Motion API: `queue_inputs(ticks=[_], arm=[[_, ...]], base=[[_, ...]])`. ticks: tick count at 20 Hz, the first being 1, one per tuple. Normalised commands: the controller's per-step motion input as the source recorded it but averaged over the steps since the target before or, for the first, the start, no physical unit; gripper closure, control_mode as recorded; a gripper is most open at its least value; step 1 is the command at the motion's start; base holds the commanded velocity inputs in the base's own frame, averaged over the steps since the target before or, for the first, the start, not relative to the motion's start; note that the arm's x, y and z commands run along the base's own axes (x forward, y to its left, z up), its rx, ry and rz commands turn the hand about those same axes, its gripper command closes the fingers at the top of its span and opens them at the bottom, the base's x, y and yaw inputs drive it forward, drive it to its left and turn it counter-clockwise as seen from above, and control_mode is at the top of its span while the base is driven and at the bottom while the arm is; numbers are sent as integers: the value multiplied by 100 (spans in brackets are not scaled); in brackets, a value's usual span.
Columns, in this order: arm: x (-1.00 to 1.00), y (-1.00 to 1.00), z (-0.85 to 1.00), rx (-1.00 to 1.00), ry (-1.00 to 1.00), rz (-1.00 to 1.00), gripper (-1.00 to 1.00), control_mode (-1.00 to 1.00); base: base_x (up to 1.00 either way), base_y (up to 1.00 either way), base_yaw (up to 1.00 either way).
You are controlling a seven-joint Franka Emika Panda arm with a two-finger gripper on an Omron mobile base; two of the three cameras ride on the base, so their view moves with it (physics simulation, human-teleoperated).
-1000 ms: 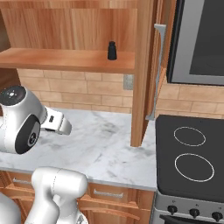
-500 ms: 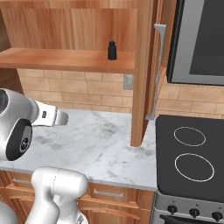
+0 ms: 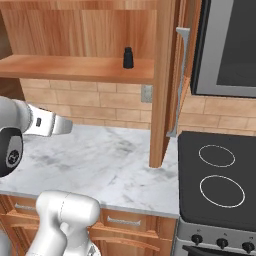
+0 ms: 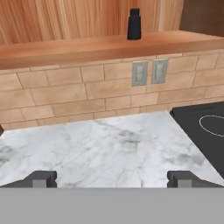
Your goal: Move the ketchup and shaker from the cabinet to the dining counter.
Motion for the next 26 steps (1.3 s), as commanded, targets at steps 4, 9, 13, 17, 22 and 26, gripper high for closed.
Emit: queue_inputs(ticks=[4,9,13,17,22,26], arm=[[0,-8,47,0,0,-14,-100,-100],[0,-18,50,0,-4,-6,-100,-100],[0,-10,56,0,-2,-5,-100,-100],[10,-10,45,0,2,-7,-100,-100],[20,-8,20,-5,-5,-5,-100,-100],[24,-22,15,-2,-7,-2,-100,-100]], base=[[0,0,0],[0,0,0],[0,0,0],[0,0,0],[0,0,0],[0,0,0]])
